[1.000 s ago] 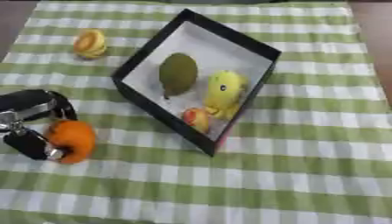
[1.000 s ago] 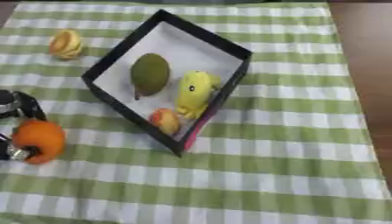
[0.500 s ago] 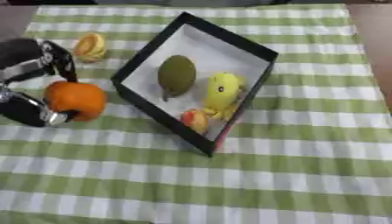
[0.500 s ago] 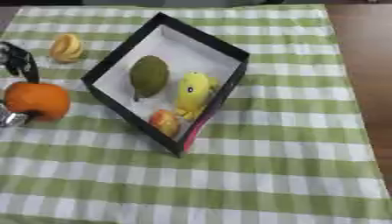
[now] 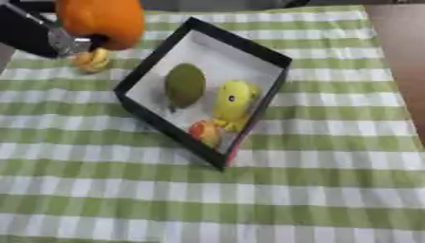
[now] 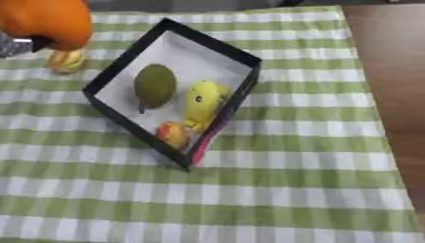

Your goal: Pick up objects on the table and place them in the box.

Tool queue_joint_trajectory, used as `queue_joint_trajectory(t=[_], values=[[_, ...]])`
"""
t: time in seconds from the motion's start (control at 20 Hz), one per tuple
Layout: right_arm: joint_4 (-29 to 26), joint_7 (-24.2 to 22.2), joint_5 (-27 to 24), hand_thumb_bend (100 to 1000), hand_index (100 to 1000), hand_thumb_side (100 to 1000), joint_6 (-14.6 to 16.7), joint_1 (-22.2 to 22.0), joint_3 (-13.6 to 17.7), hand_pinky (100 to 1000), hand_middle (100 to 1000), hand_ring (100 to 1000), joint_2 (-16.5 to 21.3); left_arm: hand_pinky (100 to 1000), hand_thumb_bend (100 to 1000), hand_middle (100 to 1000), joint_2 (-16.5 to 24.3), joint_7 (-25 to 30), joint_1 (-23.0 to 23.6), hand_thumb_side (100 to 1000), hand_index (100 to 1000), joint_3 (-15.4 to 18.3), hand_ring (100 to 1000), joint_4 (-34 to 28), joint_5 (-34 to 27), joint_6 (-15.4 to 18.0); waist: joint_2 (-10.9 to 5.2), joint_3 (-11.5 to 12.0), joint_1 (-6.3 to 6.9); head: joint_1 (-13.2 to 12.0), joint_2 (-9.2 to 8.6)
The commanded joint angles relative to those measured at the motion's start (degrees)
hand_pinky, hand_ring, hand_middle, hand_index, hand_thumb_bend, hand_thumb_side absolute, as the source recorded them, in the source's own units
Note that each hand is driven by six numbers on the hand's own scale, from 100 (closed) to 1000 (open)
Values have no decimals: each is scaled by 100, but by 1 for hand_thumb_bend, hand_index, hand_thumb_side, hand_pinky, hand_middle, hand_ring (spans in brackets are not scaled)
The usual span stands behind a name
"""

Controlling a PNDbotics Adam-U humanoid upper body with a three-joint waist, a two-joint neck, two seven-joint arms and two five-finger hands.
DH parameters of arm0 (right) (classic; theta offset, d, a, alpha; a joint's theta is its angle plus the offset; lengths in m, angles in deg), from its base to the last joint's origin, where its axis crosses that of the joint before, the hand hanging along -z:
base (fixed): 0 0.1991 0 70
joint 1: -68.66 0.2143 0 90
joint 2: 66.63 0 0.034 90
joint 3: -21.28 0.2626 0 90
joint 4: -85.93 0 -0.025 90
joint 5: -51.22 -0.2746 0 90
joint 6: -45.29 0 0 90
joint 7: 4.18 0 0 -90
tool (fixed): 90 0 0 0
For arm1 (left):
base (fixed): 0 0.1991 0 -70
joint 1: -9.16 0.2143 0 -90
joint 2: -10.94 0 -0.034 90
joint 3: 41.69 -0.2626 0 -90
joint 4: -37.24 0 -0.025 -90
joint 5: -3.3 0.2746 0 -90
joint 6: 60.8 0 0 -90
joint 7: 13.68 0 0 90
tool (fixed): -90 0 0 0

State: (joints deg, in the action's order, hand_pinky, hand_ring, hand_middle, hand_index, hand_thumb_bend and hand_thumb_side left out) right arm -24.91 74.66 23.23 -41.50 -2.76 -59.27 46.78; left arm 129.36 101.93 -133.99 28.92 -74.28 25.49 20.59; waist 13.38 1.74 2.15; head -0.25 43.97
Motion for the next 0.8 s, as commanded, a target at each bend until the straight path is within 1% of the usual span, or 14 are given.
queue_joint_trajectory(t=[0.05, 0.25, 0.45, 0.5, 0.55, 0.8], values=[[-40, -30, -76, 100, 815, 384, 7, 129, 12, 1000, 652, 775, 197, 672, 333, 553, -596, -77, -503, 100, 516, -142, 629, 521, 192, 135, -229, -21, 65, 14, 15], [-57, -41, -126, 100, 814, 375, 2, 225, -23, 1000, 652, 774, 193, 671, 320, 553, -1305, -158, -884, 100, 517, -384, 625, 1508, 575, 508, -220, -71, 48, 71, 15], [-57, -39, -140, 100, 813, 377, -14, 259, -40, 1000, 652, 774, 184, 672, 354, 563, -1745, -135, -1036, 100, 526, -624, 632, 2411, 1027, 912, -218, -109, 46, 79, 15], [-57, -39, -141, 100, 813, 381, -18, 264, -44, 1000, 652, 774, 184, 672, 488, 564, -1805, -106, -1051, 100, 529, -680, 634, 2579, 1126, 1011, -219, -116, 48, 72, 15], [-59, -39, -143, 100, 813, 376, -19, 265, -45, 1000, 653, 775, 186, 673, 379, 569, -1846, -63, -1062, 100, 531, -745, 638, 2732, 1222, 1112, -219, -122, 52, 64, 15], [-69, -34, -144, 100, 813, 376, -19, 253, -43, 1000, 652, 774, 201, 678, 403, 579, -1933, 132, -1084, 100, 541, -1004, 651, 3318, 1540, 1497, -221, -134, 74, 36, 15]])
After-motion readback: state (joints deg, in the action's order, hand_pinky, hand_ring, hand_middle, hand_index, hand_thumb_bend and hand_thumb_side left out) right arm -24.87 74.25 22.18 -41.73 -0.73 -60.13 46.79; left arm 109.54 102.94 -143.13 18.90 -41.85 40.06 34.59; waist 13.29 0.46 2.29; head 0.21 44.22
